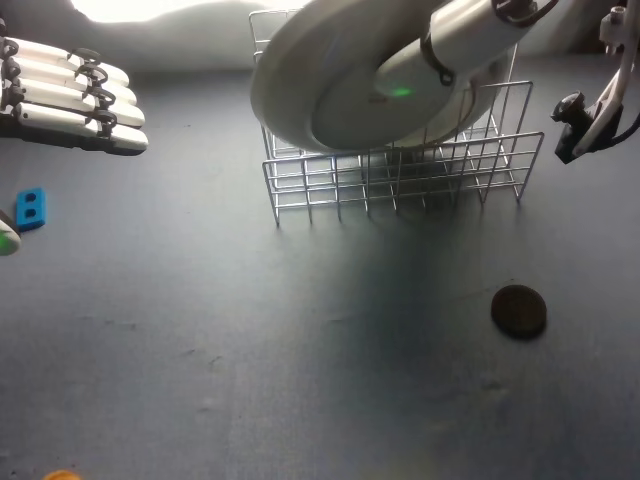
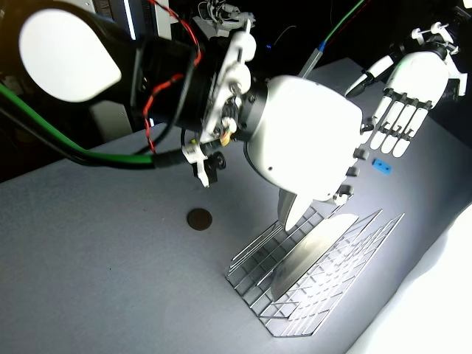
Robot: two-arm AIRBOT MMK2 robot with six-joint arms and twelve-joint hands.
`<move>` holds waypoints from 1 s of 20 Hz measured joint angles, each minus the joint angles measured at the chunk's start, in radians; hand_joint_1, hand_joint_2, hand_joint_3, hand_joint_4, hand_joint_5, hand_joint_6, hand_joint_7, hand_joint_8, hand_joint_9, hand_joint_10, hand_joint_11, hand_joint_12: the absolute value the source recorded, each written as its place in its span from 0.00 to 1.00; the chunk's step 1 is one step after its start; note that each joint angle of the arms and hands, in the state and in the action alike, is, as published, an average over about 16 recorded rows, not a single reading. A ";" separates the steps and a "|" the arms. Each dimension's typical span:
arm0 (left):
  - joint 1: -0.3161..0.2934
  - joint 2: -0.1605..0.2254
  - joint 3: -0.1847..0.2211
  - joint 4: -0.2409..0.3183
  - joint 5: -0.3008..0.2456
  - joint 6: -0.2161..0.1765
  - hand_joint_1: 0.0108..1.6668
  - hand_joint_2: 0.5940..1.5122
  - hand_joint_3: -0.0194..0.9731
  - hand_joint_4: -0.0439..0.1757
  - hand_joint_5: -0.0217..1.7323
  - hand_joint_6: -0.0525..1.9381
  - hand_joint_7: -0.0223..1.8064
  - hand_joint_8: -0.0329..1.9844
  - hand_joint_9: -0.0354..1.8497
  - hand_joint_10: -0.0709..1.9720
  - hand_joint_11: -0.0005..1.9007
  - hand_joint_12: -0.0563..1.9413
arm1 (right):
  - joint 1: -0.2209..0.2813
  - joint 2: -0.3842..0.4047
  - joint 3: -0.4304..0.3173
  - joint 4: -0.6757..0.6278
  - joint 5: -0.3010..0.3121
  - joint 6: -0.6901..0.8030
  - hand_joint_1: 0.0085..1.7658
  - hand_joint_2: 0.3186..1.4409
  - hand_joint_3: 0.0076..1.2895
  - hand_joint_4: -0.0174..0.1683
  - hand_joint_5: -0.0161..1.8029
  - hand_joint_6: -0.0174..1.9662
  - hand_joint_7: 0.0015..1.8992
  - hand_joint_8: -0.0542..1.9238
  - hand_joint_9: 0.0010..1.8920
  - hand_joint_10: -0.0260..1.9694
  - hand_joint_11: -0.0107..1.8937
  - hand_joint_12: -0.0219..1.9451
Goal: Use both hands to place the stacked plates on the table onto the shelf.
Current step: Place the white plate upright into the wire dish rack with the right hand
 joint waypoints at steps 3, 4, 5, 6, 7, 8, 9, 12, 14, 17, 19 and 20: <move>-0.001 0.000 0.000 0.001 -0.001 0.000 0.00 0.61 0.02 0.24 0.02 0.03 0.02 0.01 0.03 0.04 0.01 0.03 | -0.019 -0.020 0.023 0.001 0.009 -0.010 0.69 0.62 0.00 0.23 0.53 0.47 0.55 0.44 0.68 0.03 0.44 0.61; -0.001 0.000 0.000 0.001 -0.001 0.000 0.00 0.61 0.02 0.24 0.02 0.03 0.02 0.01 0.03 0.04 0.01 0.03 | -0.025 -0.027 0.032 0.002 0.013 -0.014 0.69 0.62 0.00 0.23 0.53 0.47 0.55 0.44 0.68 0.03 0.44 0.61; -0.001 0.000 0.000 0.001 -0.001 0.000 0.00 0.61 0.02 0.24 0.02 0.03 0.02 0.01 0.03 0.04 0.01 0.03 | -0.031 -0.035 0.040 0.002 0.017 -0.018 0.69 0.62 0.00 0.23 0.53 0.47 0.55 0.44 0.68 0.03 0.44 0.61; -0.001 0.000 0.000 0.002 -0.001 0.000 0.00 0.61 0.02 0.24 0.02 0.03 0.02 0.01 0.03 0.04 0.01 0.03 | -0.037 -0.042 0.049 0.003 0.020 -0.022 0.69 0.62 0.00 0.23 0.53 0.47 0.55 0.44 0.68 0.03 0.44 0.61; -0.001 0.000 0.000 0.002 -0.001 0.000 0.00 0.61 0.02 0.24 0.02 0.03 0.02 0.01 0.03 0.04 0.01 0.03 | -0.043 -0.049 0.058 0.003 0.023 -0.026 0.69 0.62 0.00 0.22 0.53 0.47 0.55 0.44 0.68 0.04 0.43 0.61; -0.001 0.000 -0.001 0.003 -0.001 0.000 0.00 0.61 0.02 0.24 0.02 0.03 0.02 0.01 0.03 0.04 0.01 0.03 | -0.048 -0.057 0.067 0.003 0.027 -0.030 0.69 0.62 0.00 0.22 0.53 0.46 0.55 0.44 0.68 0.04 0.43 0.61; -0.001 0.000 -0.001 0.003 -0.001 0.000 0.00 0.61 0.02 0.24 0.02 0.03 0.02 0.01 0.03 0.04 0.01 0.03 | -0.053 -0.064 0.076 0.004 0.029 -0.034 0.69 0.62 0.00 0.21 0.53 0.46 0.55 0.43 0.68 0.04 0.43 0.61; -0.001 0.000 -0.002 0.005 -0.002 0.000 0.00 0.61 0.02 0.24 0.02 0.03 0.02 0.01 0.03 0.04 0.01 0.03 | -0.069 -0.087 0.103 0.005 0.036 -0.044 0.69 0.63 0.00 0.20 0.53 0.45 0.56 0.43 0.68 0.04 0.43 0.61; -0.001 0.000 -0.002 0.006 -0.002 0.000 0.00 0.61 0.02 0.24 0.02 0.03 0.02 0.01 0.03 0.04 0.01 0.03 | -0.078 -0.101 0.122 0.005 0.040 -0.048 0.69 0.62 0.00 0.19 0.54 0.44 0.56 0.42 0.69 0.04 0.44 0.61; -0.001 0.000 -0.003 0.007 -0.003 0.000 0.00 0.61 0.02 0.24 0.02 0.03 0.02 0.01 0.03 0.04 0.01 0.03 | -0.090 -0.122 0.148 0.006 0.046 -0.054 0.69 0.62 0.00 0.17 0.54 0.43 0.56 0.43 0.69 0.04 0.43 0.61; -0.001 0.000 -0.004 0.008 -0.003 0.000 0.00 0.61 0.02 0.24 0.02 0.03 0.02 0.01 0.03 0.04 0.01 0.03 | -0.098 -0.133 0.164 0.007 0.049 -0.055 0.69 0.62 0.00 0.16 0.54 0.43 0.56 0.44 0.68 0.04 0.43 0.62; -0.001 0.000 -0.004 0.009 -0.003 0.000 0.00 0.61 0.02 0.24 0.02 0.03 0.02 0.01 0.03 0.04 0.01 0.03 | -0.102 -0.138 0.170 0.007 0.050 -0.055 0.69 0.62 0.00 0.16 0.54 0.43 0.56 0.44 0.68 0.04 0.43 0.62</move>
